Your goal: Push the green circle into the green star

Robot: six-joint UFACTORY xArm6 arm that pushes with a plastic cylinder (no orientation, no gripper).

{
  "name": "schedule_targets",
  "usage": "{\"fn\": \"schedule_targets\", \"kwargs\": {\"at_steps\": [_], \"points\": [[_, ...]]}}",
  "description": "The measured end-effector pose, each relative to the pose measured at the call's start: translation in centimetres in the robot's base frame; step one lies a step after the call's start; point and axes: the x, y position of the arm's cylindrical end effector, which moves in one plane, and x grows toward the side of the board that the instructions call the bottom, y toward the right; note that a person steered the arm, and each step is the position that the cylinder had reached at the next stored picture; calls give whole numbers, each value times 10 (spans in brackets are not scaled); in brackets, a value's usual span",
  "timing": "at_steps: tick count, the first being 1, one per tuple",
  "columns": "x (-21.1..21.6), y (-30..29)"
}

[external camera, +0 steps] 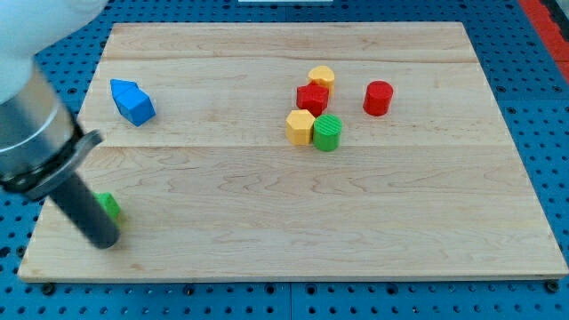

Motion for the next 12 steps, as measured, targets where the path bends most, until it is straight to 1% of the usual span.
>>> {"fn": "schedule_targets", "kwargs": {"at_steps": [1,2,3,4,5,6,7,8,9,10,11,12], "points": [[-12,77],[-50,188],[-100,287],[-153,313],[-135,205],[-96,119],[-89,103],[-52,41],[-36,39],[-43,85],[-45,109],[-45,112]]}}
